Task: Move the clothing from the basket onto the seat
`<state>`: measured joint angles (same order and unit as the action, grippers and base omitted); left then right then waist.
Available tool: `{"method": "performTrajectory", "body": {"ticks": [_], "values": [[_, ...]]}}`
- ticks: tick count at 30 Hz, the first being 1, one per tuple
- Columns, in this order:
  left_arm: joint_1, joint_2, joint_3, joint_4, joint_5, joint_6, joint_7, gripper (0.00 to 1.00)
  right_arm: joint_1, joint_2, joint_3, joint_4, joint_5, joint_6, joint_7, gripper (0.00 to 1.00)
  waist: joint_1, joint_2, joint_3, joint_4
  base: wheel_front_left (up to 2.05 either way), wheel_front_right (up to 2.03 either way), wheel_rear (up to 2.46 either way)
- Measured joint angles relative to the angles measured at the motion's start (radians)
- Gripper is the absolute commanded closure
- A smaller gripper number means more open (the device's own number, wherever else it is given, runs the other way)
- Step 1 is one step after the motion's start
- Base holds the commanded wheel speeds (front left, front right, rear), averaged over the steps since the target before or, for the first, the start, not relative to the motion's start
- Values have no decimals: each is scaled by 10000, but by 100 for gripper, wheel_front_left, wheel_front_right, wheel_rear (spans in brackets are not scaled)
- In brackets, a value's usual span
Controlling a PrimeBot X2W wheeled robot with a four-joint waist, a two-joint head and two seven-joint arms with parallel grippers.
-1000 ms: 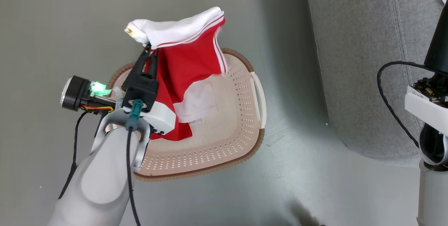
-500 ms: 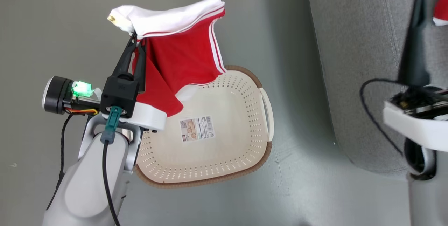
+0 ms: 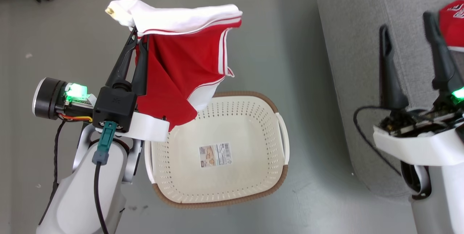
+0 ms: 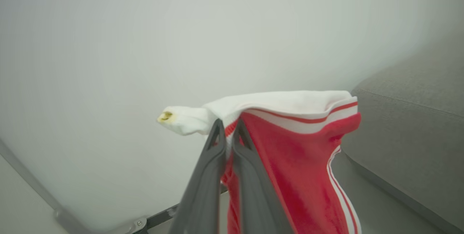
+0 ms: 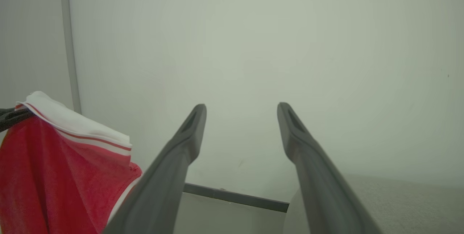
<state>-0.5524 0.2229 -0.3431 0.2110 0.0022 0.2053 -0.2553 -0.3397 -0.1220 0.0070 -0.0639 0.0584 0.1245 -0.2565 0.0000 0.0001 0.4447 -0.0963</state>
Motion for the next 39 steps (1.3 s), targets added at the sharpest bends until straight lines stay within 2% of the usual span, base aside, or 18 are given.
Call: {"method": "performTrajectory", "body": {"ticks": [22, 39], "values": [[780, 213, 19, -1032, -443, -253, -2, 100, 1097, -721, 1110, 1064, 330, 0, 0, 0, 0, 0, -2194, 327, 0, 0, 0], [918, 382, -270, -1847, -510, -874, -2, 100, 1550, -1910, 3498, 1409, 612, 0, 894, 0, 0, 0, -3557, 449, 0, 0, 0]]}}
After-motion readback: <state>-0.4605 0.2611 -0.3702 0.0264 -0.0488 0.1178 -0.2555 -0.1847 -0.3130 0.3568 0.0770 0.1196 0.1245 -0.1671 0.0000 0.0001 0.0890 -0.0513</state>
